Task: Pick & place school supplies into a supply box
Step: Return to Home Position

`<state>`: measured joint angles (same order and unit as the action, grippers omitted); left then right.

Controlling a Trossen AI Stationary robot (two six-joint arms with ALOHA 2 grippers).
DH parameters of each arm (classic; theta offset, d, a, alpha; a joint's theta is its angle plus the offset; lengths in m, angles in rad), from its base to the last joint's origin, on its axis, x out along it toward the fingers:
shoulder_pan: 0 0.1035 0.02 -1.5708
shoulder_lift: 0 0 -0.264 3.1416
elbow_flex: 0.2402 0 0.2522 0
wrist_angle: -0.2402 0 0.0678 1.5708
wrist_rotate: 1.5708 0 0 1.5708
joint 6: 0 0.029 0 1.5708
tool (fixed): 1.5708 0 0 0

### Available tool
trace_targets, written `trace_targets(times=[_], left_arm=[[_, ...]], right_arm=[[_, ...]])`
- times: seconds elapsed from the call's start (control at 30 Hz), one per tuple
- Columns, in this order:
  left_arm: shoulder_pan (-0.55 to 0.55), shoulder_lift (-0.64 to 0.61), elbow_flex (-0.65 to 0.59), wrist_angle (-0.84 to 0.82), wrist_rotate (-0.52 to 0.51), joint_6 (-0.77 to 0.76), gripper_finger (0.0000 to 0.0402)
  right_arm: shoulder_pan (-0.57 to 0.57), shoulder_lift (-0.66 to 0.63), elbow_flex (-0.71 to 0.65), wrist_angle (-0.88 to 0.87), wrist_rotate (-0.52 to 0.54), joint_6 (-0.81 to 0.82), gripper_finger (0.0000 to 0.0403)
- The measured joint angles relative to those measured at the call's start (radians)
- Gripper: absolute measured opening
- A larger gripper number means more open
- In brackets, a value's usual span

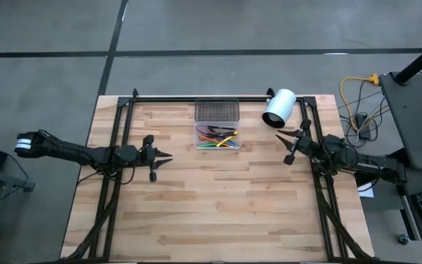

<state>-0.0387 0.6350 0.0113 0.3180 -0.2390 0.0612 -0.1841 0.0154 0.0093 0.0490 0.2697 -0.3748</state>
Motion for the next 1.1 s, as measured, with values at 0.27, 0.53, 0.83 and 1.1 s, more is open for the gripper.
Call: trace_targets(times=[0.27, 0.53, 0.83, 1.1], left_arm=[[0.000, 0.000, 0.000, 0.000, 0.000, 0.000, 0.0052], [0.000, 0.000, 0.000, 0.000, 0.000, 0.000, 0.0052], [0.000, 0.000, 0.000, 0.000, 0.000, 0.000, 0.0052], [0.000, 0.000, 0.000, 0.000, 0.000, 0.000, 0.0052]], right_arm=[[0.000, 0.000, 0.000, 0.000, 0.000, -0.011, 0.0068], [0.000, 0.000, 0.000, 0.000, 0.001, -0.011, 0.0068], [0.000, 0.000, 0.000, 0.000, 0.002, -0.011, 0.0068], [0.000, 0.000, 0.000, -0.001, 0.002, -0.011, 0.0068]])
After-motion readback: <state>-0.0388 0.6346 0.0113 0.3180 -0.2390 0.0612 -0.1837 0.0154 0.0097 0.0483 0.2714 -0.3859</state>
